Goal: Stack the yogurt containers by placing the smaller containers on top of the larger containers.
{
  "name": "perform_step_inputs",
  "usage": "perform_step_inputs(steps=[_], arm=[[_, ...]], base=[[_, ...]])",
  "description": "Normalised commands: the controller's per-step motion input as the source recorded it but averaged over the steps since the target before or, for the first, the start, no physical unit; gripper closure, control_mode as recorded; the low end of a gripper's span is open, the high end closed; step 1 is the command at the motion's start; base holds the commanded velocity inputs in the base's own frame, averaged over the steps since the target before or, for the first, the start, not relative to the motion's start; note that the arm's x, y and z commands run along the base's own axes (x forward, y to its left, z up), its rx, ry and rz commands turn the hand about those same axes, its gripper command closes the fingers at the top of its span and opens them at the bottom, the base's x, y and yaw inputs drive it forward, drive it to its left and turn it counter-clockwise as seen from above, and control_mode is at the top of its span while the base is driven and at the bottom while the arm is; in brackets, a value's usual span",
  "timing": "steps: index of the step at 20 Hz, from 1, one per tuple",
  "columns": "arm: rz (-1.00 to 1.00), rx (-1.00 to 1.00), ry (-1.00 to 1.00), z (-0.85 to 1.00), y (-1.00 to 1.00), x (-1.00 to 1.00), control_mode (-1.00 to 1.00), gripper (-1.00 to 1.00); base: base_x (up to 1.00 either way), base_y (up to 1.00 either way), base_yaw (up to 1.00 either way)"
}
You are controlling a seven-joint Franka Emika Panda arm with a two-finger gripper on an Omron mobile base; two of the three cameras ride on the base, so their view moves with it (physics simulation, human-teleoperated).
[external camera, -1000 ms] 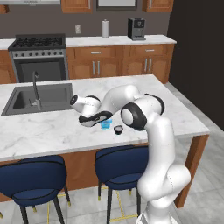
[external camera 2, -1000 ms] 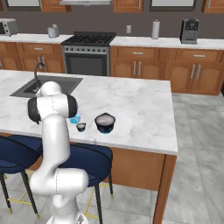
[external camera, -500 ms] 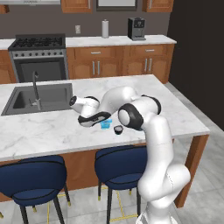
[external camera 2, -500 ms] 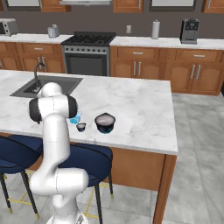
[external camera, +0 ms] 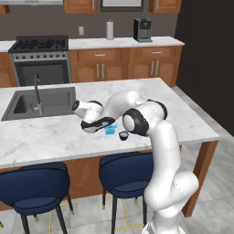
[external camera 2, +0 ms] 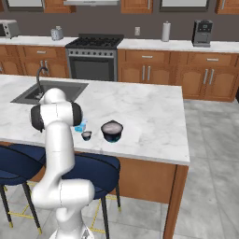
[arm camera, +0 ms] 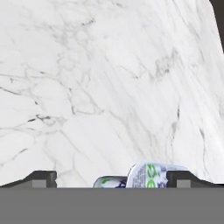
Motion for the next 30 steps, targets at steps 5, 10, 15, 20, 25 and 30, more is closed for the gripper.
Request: perform_step_inputs(steps=[5, 10, 15, 20, 25, 30], arm=[[0.00, 0.00, 0.00, -0.08, -0.03, 0.00, -1.00, -1.00], [0.00, 0.00, 0.00, -0.12, -0.10, 0.00, -1.00, -1.00], [0.00, 0.00, 0.00, -0.06, -0.04, 0.00, -1.00, -1.00], [0.00, 0.00, 0.00, -0.01, 0.00, 0.00, -1.00, 1.00], [0.00, 0.00, 0.00, -0.10, -0.04, 0.00, -1.00, 1.00], [0.00, 0.00, 0.00, -0.17, -0.18, 0.00, -1.00, 1.00]], base=[[0.00, 0.00, 0.00], [0.00, 0.00, 0.00], [0.00, 0.00, 0.00], [0.00, 0.00, 0.00], [0.00, 0.00, 0.00], [0.00, 0.00, 0.00]])
